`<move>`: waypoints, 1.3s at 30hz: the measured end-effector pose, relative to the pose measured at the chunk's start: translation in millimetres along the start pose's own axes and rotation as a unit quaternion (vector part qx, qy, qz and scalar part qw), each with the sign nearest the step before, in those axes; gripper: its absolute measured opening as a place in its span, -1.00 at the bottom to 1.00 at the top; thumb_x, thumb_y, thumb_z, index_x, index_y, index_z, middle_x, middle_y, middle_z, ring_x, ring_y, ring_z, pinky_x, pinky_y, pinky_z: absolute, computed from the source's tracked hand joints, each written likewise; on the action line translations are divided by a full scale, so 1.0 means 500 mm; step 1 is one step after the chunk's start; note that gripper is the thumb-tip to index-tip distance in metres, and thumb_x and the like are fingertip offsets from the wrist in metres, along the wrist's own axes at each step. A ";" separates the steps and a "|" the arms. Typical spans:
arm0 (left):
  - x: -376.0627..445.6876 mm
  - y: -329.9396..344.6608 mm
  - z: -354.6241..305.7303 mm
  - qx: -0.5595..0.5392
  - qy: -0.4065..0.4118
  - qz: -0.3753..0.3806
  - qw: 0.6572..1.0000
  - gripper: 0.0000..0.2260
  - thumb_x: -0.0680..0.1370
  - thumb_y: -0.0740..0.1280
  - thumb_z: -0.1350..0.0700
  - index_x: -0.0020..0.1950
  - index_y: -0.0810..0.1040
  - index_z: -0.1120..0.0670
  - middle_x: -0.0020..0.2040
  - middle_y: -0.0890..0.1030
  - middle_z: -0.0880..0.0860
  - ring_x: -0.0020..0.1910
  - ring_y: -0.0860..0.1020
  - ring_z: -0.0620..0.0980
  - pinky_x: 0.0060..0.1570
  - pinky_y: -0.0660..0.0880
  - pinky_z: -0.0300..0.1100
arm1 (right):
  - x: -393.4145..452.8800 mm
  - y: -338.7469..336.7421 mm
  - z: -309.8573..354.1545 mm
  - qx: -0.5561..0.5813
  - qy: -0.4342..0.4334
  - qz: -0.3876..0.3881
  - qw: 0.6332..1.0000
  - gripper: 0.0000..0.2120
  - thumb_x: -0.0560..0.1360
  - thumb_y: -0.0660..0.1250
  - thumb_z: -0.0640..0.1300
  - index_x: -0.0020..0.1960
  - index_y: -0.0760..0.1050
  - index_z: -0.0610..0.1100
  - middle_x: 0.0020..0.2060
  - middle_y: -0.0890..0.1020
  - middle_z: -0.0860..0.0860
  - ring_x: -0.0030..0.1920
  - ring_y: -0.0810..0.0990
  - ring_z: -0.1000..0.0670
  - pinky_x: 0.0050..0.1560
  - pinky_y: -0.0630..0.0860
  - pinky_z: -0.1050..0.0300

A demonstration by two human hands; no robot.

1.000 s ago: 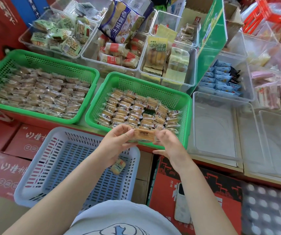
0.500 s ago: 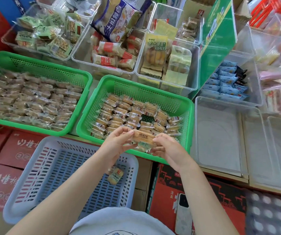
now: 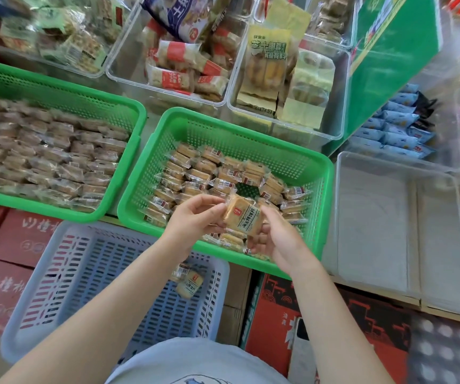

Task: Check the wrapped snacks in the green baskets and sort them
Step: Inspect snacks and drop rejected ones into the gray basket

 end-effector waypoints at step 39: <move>0.137 0.048 0.076 0.733 0.154 0.013 0.662 -0.40 0.70 -0.02 -0.18 0.67 -0.09 0.01 0.67 -0.13 0.12 0.64 -0.20 0.11 0.60 -0.22 0.08 | 0.117 0.053 0.155 -0.576 -0.289 -0.225 0.731 -0.70 0.55 0.41 -0.06 0.18 0.44 -0.18 0.01 0.50 -0.16 -0.01 0.52 -0.16 -0.09 0.54 -0.03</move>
Point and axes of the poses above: each hand's wrist, its own x-axis towards the middle knuckle, its own y-axis out of the palm, z = x × y, the point moved 9 cm from there along x, towards the middle knuckle
